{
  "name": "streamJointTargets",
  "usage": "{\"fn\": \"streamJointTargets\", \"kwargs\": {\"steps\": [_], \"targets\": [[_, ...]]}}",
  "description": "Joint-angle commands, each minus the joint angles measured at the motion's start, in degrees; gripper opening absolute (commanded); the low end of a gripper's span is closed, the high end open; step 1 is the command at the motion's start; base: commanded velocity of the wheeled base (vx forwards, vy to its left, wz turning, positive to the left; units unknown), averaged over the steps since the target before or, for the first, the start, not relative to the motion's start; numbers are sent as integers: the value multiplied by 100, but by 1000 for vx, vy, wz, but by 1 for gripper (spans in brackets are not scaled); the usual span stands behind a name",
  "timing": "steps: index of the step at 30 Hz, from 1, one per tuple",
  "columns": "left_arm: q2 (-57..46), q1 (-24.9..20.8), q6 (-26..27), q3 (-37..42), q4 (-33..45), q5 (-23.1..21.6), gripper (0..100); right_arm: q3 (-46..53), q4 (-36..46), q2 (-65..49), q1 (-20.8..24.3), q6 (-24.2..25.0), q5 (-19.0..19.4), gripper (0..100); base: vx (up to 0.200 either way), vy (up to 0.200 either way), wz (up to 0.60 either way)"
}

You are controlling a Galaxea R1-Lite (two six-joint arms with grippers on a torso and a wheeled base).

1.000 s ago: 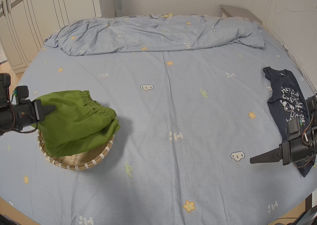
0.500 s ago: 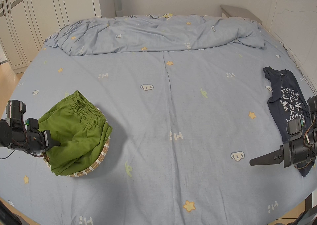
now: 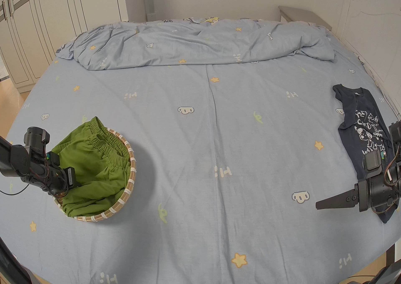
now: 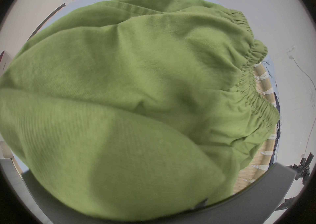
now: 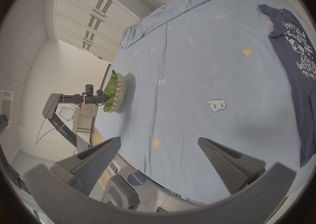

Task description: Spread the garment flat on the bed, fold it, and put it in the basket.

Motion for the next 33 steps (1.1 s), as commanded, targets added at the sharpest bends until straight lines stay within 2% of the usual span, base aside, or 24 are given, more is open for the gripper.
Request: {"fn": "streamJointTargets", "kwargs": {"steps": [1, 13, 20, 22, 23, 26, 28, 30, 31, 33], "targets": [[-296, -81, -52, -9, 0, -6, 100, 1, -3, 12, 4, -6, 3, 100, 0, 0, 0], [-2449, -90, 44, 237, 185, -6, 100, 1, -3, 12, 4, -6, -6, 100, 0, 0, 0], [-3653, -178, 326, 237, 712, -6, 100, -8, -12, -146, -5, -14, -15, 100, 0, 0, 0], [-3715, -196, 326, 237, 729, -6, 100, -8, -12, -172, -5, -23, -15, 100, 0, 0, 0], [-4356, -424, 317, 334, 923, -6, 100, -52, -30, -524, -32, -23, -200, 100, 0, 0, 0], [-5235, -679, 326, 607, 1204, -6, 100, -26, -30, -1306, -5, -76, -727, 100, 0, 0, 0], [-5771, -723, 326, 703, 1450, 3, 100, -8, -38, -1895, 4, -93, -876, 100, 0, 0, 0], [-6000, -723, 326, 712, 1617, 3, 100, 1, -30, -2150, 4, -111, -868, 100, 0, 0, 0], [-6483, -723, 326, 730, 2030, 3, 100, 97, -12, -2686, -5, -129, -876, 100, 0, 0, 0], [-7002, -705, 317, 826, 2382, 3, 100, 326, -12, -3240, -5, -234, -868, 100, 0, 0, 0]]}}
